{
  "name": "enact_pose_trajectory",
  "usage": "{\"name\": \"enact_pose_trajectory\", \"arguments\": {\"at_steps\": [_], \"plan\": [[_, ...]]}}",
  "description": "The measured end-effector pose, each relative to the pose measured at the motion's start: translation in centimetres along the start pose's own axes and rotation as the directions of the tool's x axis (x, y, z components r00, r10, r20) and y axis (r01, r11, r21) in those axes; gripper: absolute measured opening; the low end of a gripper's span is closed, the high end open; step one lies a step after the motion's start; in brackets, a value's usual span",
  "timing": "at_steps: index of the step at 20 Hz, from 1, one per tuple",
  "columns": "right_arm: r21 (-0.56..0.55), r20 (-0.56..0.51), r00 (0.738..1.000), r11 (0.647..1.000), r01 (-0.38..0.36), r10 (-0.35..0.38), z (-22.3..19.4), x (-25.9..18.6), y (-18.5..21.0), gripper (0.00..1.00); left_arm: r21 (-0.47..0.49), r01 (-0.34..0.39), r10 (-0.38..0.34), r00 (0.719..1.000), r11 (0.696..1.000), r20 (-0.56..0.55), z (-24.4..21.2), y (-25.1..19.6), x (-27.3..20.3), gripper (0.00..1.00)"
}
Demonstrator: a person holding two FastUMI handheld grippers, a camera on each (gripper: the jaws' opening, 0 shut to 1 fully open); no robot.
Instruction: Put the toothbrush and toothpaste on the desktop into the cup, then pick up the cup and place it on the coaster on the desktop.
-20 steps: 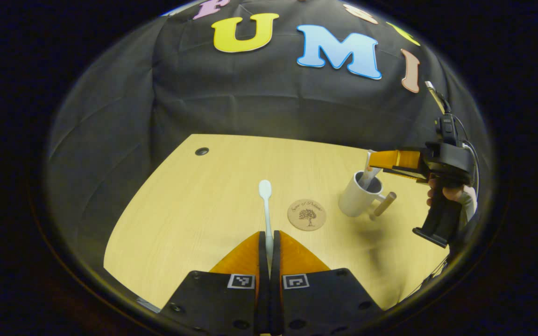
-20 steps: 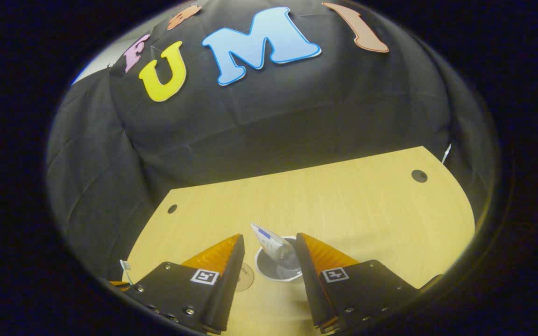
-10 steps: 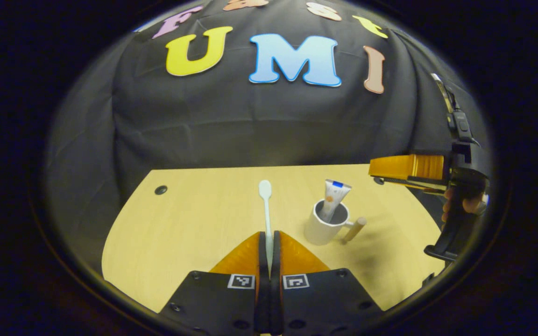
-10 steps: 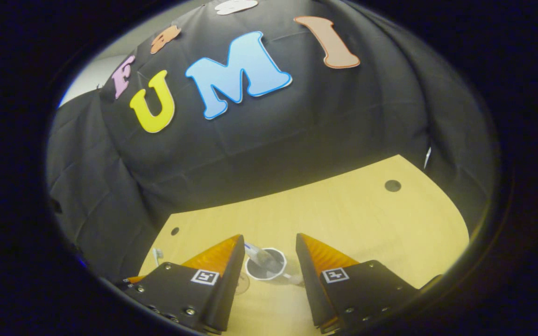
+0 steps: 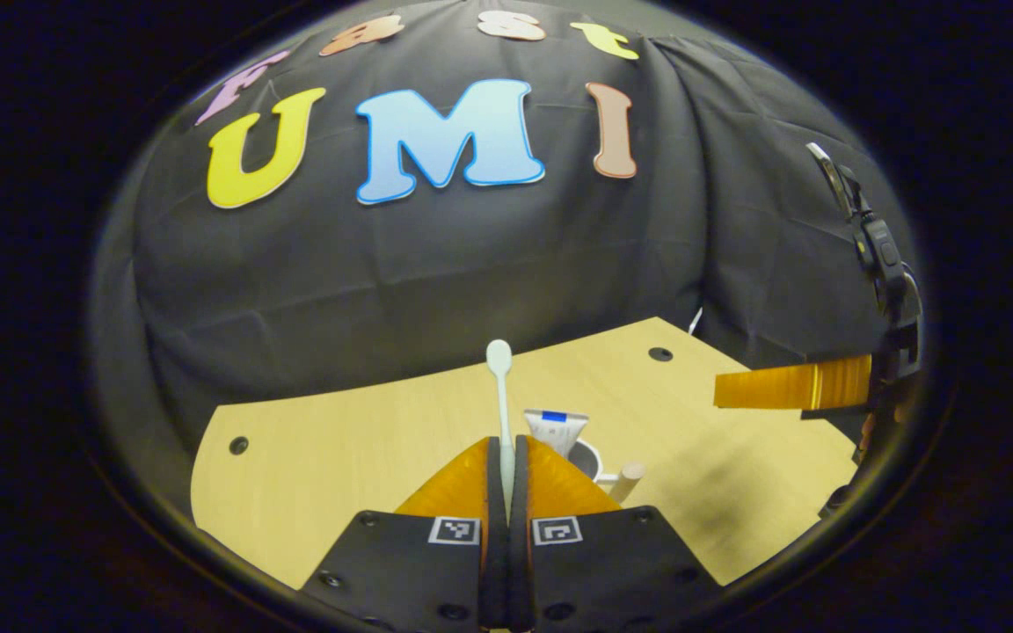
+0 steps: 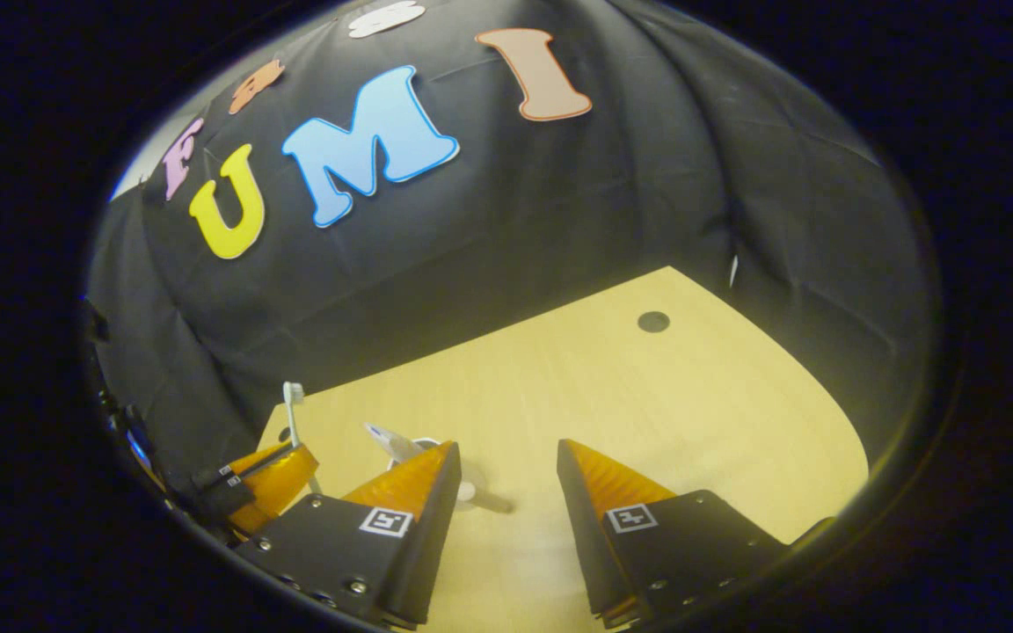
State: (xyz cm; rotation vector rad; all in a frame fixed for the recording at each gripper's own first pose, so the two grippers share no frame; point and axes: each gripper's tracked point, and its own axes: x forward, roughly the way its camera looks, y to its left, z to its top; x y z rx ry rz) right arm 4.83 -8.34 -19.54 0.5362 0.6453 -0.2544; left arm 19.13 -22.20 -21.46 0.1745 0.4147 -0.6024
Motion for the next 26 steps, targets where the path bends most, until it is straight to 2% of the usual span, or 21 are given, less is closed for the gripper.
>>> {"name": "enact_pose_trajectory", "arguments": {"at_steps": [3,7,12,16,21,26], "plan": [[0.018,-0.012,0.999,0.999,0.047,-0.047,-0.8,-0.9,-1.6,0.65,0.001,0.032,-0.032,0.999,0.999,0.037,1.0,-1.3,1.8,0.08],[0.011,-0.034,0.994,0.994,0.108,-0.108,-1.7,-2.2,-3.8,0.65,-0.014,0.038,-0.037,0.994,0.999,0.105,2.2,-2.1,3.5,0.08],[0.026,-0.064,0.984,0.986,0.166,-0.164,-3.1,-3.5,-5.7,0.65,0.007,0.027,-0.027,0.985,1.000,0.173,3.0,-2.9,5.3,0.07],[0.017,-0.087,0.976,0.979,0.204,-0.201,-4.1,-4.6,-7.0,0.65,0.022,-0.014,0.008,0.973,1.000,0.232,3.1,-2.6,6.0,0.08],[0.013,-0.119,0.968,0.974,0.225,-0.222,-5.3,-5.4,-7.5,0.65,0.028,-0.032,0.023,0.958,0.999,0.287,3.0,-2.8,6.9,0.07],[-0.005,-0.140,0.967,0.977,0.214,-0.212,-6.4,-6.0,-6.8,0.63,-0.006,-0.054,0.053,0.952,0.999,0.302,2.1,-2.6,7.1,0.08]]}}
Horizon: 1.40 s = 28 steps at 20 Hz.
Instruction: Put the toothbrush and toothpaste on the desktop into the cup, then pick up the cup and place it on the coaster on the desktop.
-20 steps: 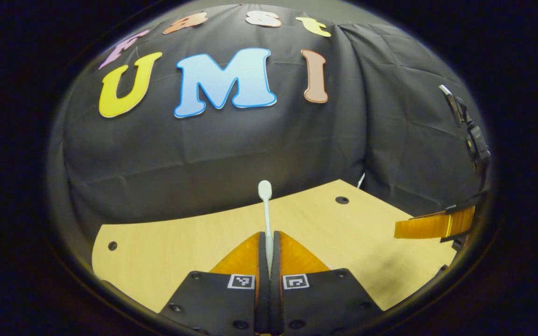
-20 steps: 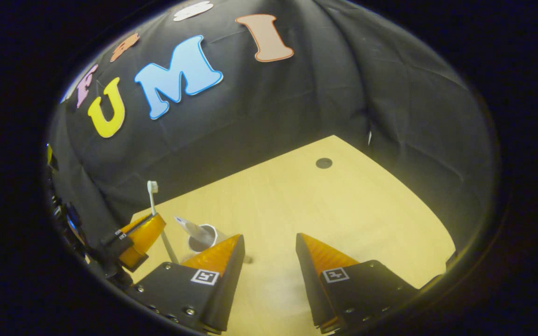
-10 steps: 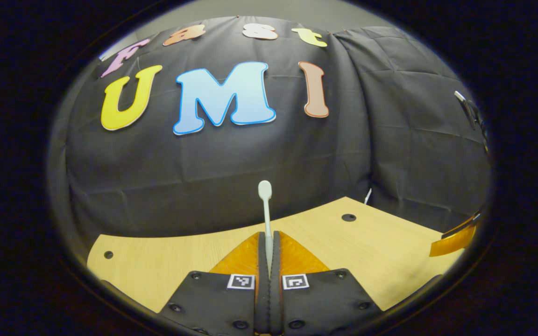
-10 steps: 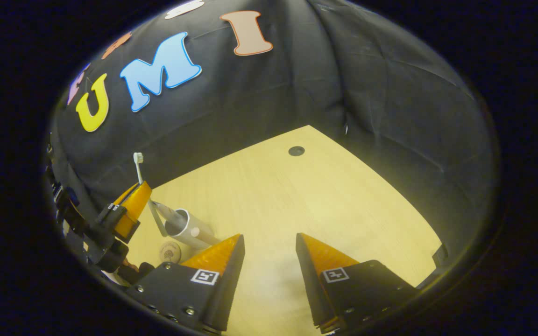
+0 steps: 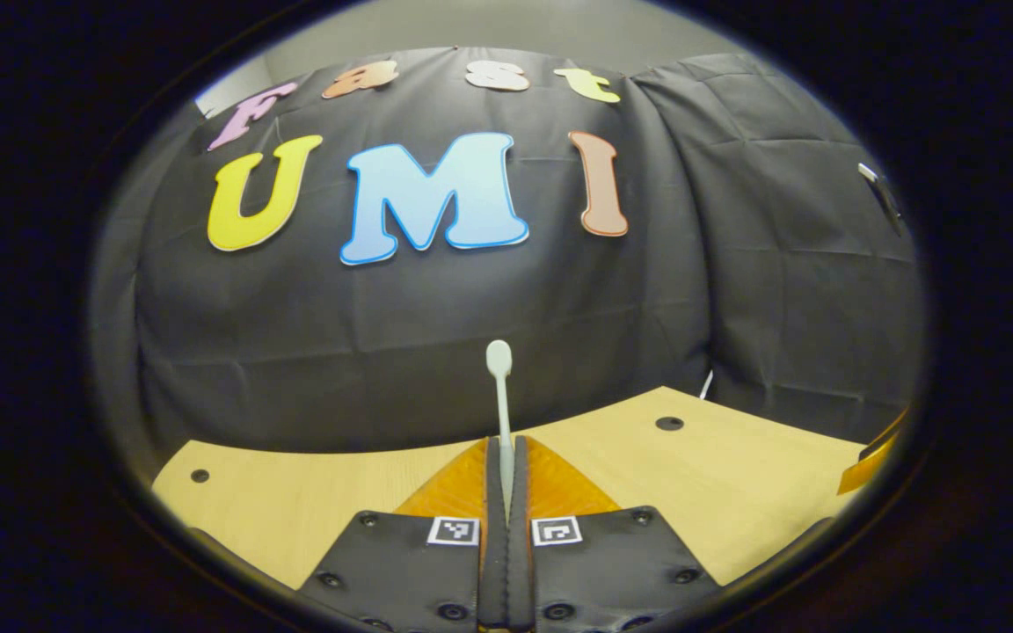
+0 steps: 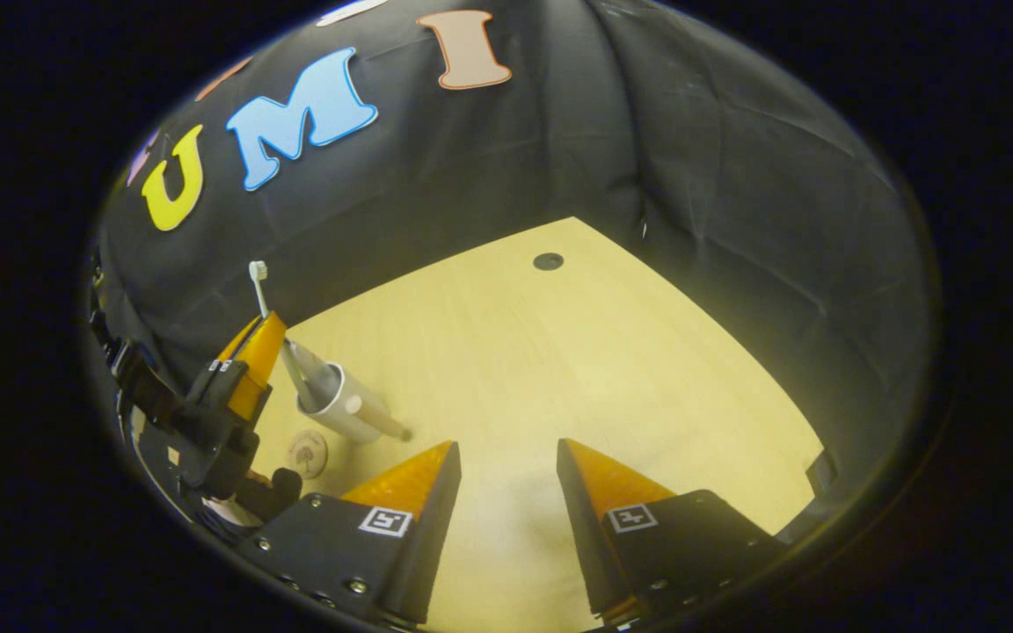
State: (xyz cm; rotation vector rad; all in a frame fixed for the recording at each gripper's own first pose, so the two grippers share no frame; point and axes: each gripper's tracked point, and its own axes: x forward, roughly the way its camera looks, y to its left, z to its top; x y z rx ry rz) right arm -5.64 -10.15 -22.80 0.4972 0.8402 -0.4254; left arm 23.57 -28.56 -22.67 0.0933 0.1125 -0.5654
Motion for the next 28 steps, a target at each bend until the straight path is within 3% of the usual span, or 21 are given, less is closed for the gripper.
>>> {"name": "enact_pose_trajectory", "arguments": {"at_steps": [11,15,16,17,20,22,28], "plan": [[-0.014,-0.028,1.000,1.000,-0.003,0.002,-1.1,-0.7,-0.1,0.65,-0.013,-0.020,0.020,0.999,1.000,0.035,-0.5,-0.1,-1.6,0.14],[-0.008,-0.036,0.999,1.000,-0.007,0.007,-1.4,-0.7,0.1,0.65,-0.018,-0.035,0.035,0.999,0.999,0.029,-0.4,0.2,-2.2,0.26],[-0.009,-0.038,0.999,1.000,-0.010,0.010,-1.6,-0.6,0.1,0.65,-0.017,-0.033,0.034,0.999,0.999,0.029,-0.5,0.1,-2.2,0.24],[-0.012,-0.040,0.999,1.000,-0.012,0.011,-1.7,-0.6,0.1,0.65,-0.018,-0.035,0.036,0.999,0.999,0.028,-0.4,0.1,-2.4,0.31],[-0.015,-0.048,0.999,1.000,-0.020,0.019,-2.0,-0.7,0.4,0.65,-0.019,-0.037,0.037,0.999,0.999,0.025,-0.4,0.2,-2.5,0.30],[-0.017,-0.049,0.998,0.999,-0.027,0.026,-2.0,-0.7,0.7,0.65,-0.017,-0.040,0.040,0.999,0.999,0.022,-0.4,0.3,-2.7,0.37],[-0.056,-0.059,0.996,0.996,-0.068,0.065,-1.8,-0.4,2.6,0.65,-0.027,-0.047,0.046,0.999,0.999,-0.025,-1.4,1.2,-3.7,0.41]]}}
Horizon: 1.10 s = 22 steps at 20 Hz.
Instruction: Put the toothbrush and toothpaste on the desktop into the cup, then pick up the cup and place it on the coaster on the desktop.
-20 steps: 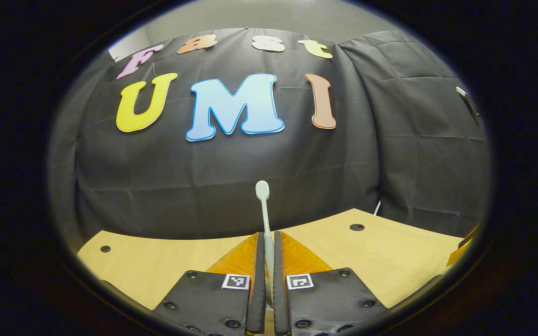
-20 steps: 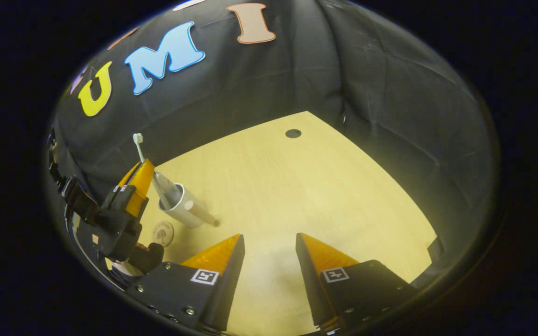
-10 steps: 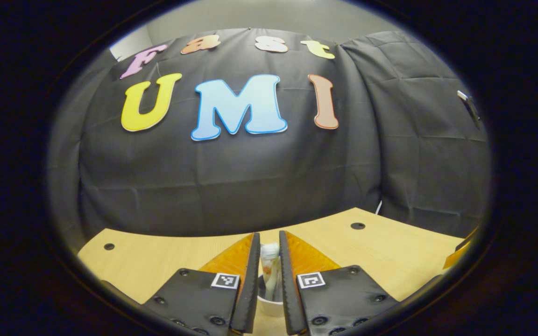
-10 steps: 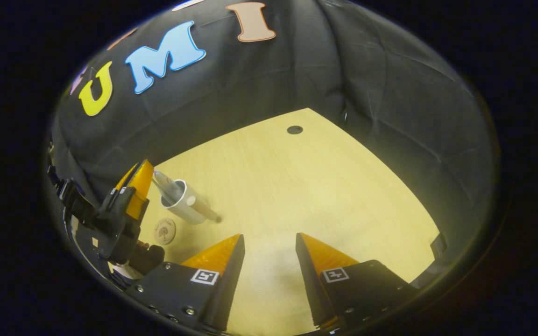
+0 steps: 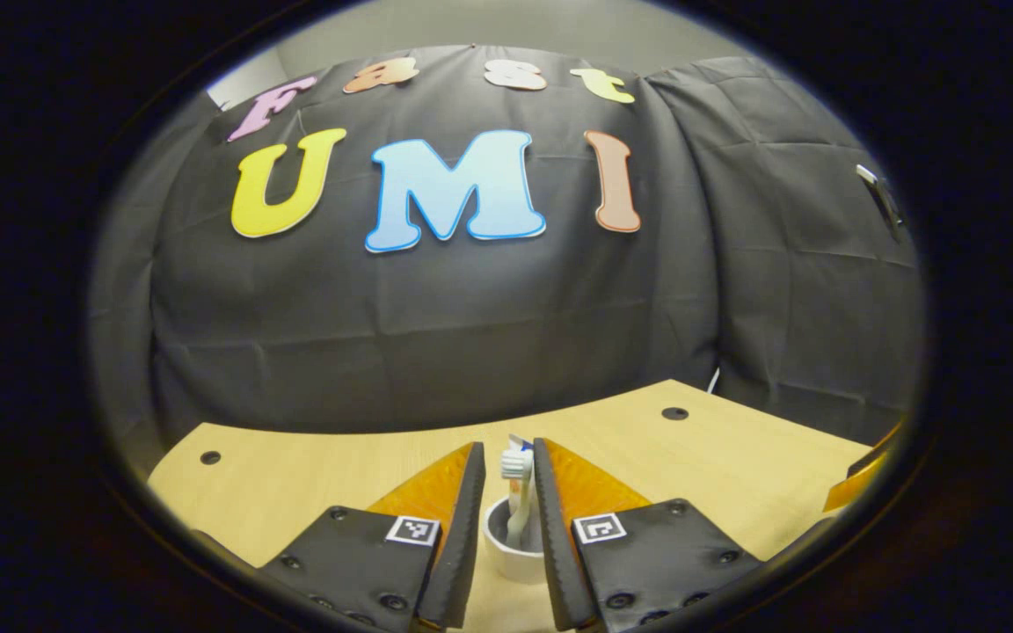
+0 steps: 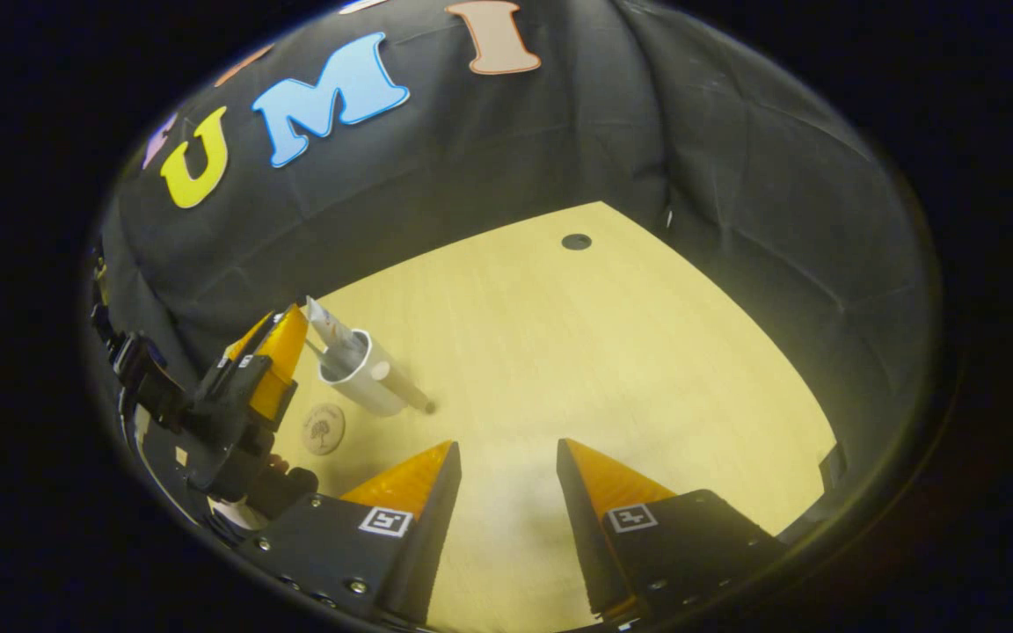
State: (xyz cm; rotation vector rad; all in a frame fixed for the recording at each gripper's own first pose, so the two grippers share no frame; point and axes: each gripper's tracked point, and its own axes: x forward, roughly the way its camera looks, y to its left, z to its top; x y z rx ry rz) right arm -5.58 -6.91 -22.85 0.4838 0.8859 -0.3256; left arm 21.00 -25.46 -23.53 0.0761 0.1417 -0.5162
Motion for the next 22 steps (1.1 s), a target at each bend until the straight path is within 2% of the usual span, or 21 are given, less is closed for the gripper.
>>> {"name": "enact_pose_trajectory", "arguments": {"at_steps": [3,4,6,7,9,10,12,17,22], "plan": [[-0.031,-0.006,0.999,0.999,-0.040,0.040,0.4,0.4,1.5,0.65,0.000,-0.006,0.006,1.000,1.000,0.027,1.1,0.7,-0.9,0.41],[-0.049,-0.011,0.999,0.997,-0.054,0.053,0.6,0.5,1.9,0.65,0.001,-0.006,0.006,1.000,1.000,0.027,1.4,0.8,-1.2,0.47],[-0.096,-0.022,0.997,0.992,-0.078,0.076,1.3,1.0,2.7,0.65,0.000,-0.009,0.009,1.000,1.000,0.016,1.5,1.1,-1.8,0.47],[-0.120,-0.031,0.996,0.989,-0.092,0.089,1.7,1.3,3.2,0.63,-0.007,-0.014,0.014,1.000,1.000,0.010,1.5,1.5,-2.2,0.53],[-0.162,-0.063,0.991,0.978,-0.128,0.119,2.1,2.1,4.1,0.65,-0.021,-0.023,0.023,1.000,1.000,0.002,1.7,1.9,-3.0,0.61],[-0.185,-0.086,0.988,0.972,-0.143,0.129,2.1,2.5,4.4,0.65,-0.026,-0.024,0.024,1.000,0.999,-0.005,1.8,2.0,-3.4,0.60],[-0.238,-0.132,0.981,0.956,-0.170,0.141,2.3,3.3,5.2,0.65,-0.031,-0.033,0.033,0.999,0.999,-0.021,1.6,2.6,-4.1,0.67],[-0.403,-0.231,0.962,0.885,-0.232,0.147,2.7,4.7,6.9,0.65,-0.050,-0.053,0.049,0.996,0.997,-0.077,0.4,4.1,-6.0,0.78],[-0.543,-0.327,0.936,0.784,-0.302,0.133,3.0,6.8,8.6,0.65,-0.059,-0.102,0.093,0.987,0.993,-0.133,-1.1,6.7,-8.4,0.76]]}}
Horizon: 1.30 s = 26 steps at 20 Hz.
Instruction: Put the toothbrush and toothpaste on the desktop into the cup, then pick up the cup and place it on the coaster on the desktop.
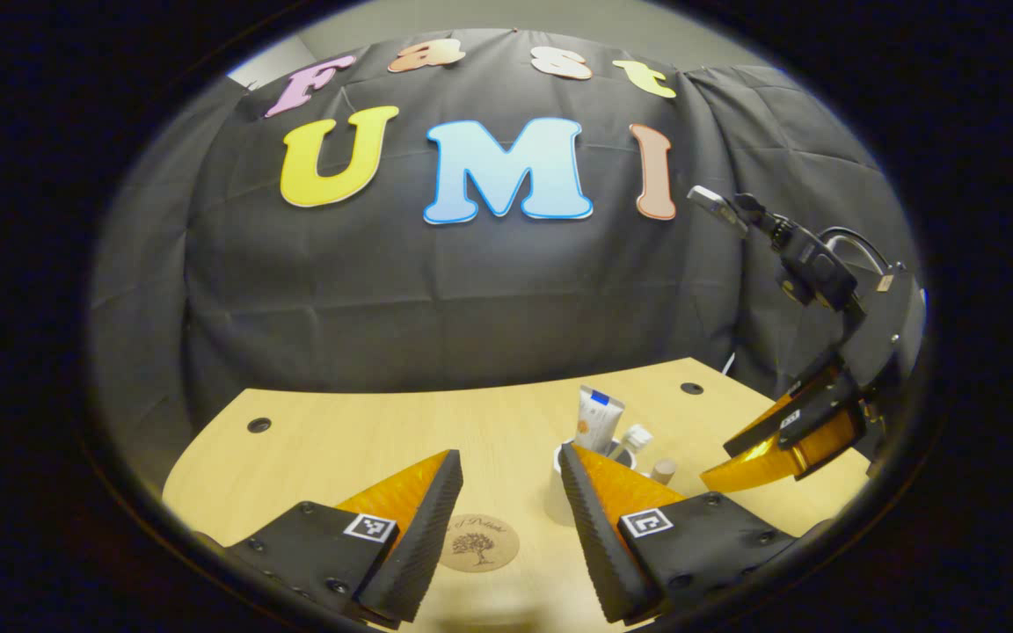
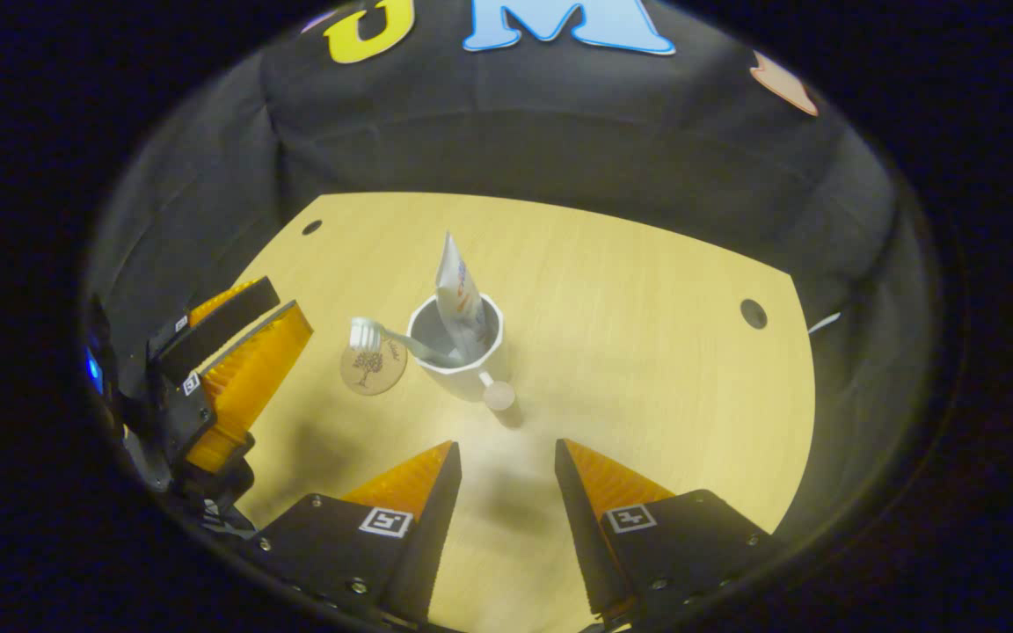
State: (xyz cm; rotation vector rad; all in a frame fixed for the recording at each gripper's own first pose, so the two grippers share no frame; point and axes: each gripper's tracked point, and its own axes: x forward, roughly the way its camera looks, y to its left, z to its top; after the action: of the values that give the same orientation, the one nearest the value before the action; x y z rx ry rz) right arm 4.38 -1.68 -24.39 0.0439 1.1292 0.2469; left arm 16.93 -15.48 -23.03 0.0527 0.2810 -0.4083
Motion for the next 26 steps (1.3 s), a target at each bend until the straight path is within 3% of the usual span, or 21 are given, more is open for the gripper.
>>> {"name": "enact_pose_trajectory", "arguments": {"at_steps": [5,11,20,22,25,26], "plan": [[-0.168,-0.089,0.996,0.985,-0.022,0.007,2.2,2.6,0.1,0.64,-0.021,-0.070,0.069,0.996,0.997,-0.048,-1.7,3.2,-2.1,0.78],[-0.357,-0.211,0.978,0.931,-0.071,-0.006,3.2,5.7,0.4,0.64,-0.062,-0.165,0.159,0.983,0.984,-0.088,-3.4,7.3,-4.9,0.78],[-0.411,-0.341,0.940,0.904,-0.117,-0.034,1.2,9.7,0.4,0.62,-0.088,-0.283,0.265,0.948,0.955,-0.176,-6.9,11.2,-7.6,0.78],[-0.424,-0.352,0.935,0.897,-0.125,-0.036,1.1,9.9,0.5,0.55,-0.093,-0.293,0.272,0.943,0.952,-0.193,-7.6,11.2,-8.0,0.78],[-0.415,-0.355,0.935,0.899,-0.139,-0.020,1.4,9.8,0.9,0.27,-0.089,-0.300,0.275,0.936,0.950,-0.218,-8.6,10.7,-8.6,0.78],[-0.410,-0.355,0.935,0.901,-0.142,-0.014,1.2,10.2,0.9,0.27,-0.091,-0.301,0.275,0.935,0.949,-0.224,-8.9,10.5,-8.8,0.78]]}}
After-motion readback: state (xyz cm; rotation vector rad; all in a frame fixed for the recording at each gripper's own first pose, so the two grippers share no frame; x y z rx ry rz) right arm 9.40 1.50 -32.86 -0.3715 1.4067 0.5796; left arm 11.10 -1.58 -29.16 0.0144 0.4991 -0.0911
